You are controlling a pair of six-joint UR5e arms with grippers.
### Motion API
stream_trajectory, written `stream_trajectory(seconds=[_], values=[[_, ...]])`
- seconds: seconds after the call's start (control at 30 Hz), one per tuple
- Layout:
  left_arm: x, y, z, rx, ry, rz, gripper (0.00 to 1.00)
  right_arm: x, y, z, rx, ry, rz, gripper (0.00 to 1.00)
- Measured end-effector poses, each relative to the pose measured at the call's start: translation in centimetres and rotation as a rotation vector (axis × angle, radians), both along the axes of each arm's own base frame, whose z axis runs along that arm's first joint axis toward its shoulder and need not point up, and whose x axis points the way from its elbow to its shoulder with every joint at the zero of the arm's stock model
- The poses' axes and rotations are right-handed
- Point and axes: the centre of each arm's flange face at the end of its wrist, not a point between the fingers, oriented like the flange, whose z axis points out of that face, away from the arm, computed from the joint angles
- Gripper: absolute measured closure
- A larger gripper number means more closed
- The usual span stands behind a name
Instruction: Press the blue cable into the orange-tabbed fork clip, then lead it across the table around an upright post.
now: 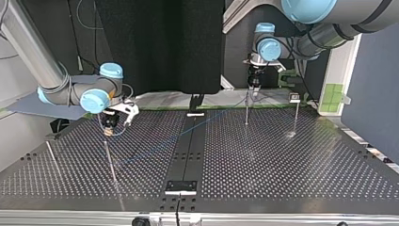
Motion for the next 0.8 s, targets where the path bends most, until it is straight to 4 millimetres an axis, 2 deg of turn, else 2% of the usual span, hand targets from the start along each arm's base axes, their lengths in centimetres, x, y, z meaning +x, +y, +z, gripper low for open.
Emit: stream_trajectory(seconds=[0.27,0.8], values=[[0.02,-0.23,0.00,-0.043,-0.002,-0.010,0.00,0.05,-0.03,-0.92,0.012,0.007,0.001,1.00],[-0.07,0.16,-0.16,-0.115,0.023,0.018,0.00,-0.02,-0.09,-1.07,0.013,0.009,0.001,1.00]])
